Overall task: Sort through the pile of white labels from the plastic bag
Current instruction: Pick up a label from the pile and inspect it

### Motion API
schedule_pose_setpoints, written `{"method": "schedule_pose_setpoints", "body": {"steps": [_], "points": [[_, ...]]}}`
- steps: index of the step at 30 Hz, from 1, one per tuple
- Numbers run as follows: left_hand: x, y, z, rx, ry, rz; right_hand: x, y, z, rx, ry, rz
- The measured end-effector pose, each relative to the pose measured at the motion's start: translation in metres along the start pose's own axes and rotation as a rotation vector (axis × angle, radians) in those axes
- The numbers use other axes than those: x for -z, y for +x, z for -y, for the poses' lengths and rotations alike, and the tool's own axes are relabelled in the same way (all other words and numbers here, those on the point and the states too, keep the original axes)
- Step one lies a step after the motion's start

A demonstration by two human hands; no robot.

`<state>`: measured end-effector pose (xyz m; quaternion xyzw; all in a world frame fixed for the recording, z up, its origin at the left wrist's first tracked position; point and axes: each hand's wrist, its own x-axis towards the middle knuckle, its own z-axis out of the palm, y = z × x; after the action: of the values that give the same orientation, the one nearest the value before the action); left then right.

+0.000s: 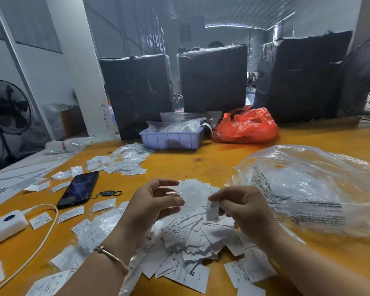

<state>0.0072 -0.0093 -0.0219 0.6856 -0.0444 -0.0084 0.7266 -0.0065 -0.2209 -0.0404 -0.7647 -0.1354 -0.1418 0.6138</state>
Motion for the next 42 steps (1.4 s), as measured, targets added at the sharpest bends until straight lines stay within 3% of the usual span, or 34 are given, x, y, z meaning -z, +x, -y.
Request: {"method": "schedule_pose_setpoints", "body": {"steps": [5, 8, 12, 19, 23, 29, 34, 42], "points": [[-0.008, -0.009, -0.003, -0.115, 0.091, 0.063, 0.001, 0.001, 0.008, -0.169, 0.189, 0.076], [-0.015, -0.013, -0.003, -0.172, 0.142, 0.127, 0.0, -0.002, 0.011, -0.155, 0.137, 0.17], [-0.017, -0.015, -0.005, -0.195, 0.153, 0.136, 0.001, -0.001, 0.015, -0.137, 0.165, 0.131], [-0.012, -0.01, -0.005, -0.076, -0.014, 0.017, -0.001, -0.003, 0.013, -0.178, 0.294, 0.09], [-0.016, -0.012, -0.006, -0.019, 0.07, 0.136, -0.003, -0.004, 0.014, -0.168, 0.361, 0.06], [-0.014, -0.011, -0.006, -0.082, 0.129, 0.081, -0.003, -0.005, 0.014, -0.146, 0.21, 0.173], [-0.012, -0.014, -0.003, -0.043, 0.326, 0.282, 0.001, -0.004, 0.017, -0.137, 0.144, 0.271], [-0.014, -0.013, -0.005, -0.071, 0.194, 0.257, 0.003, -0.002, 0.015, -0.173, 0.223, 0.324]]}}
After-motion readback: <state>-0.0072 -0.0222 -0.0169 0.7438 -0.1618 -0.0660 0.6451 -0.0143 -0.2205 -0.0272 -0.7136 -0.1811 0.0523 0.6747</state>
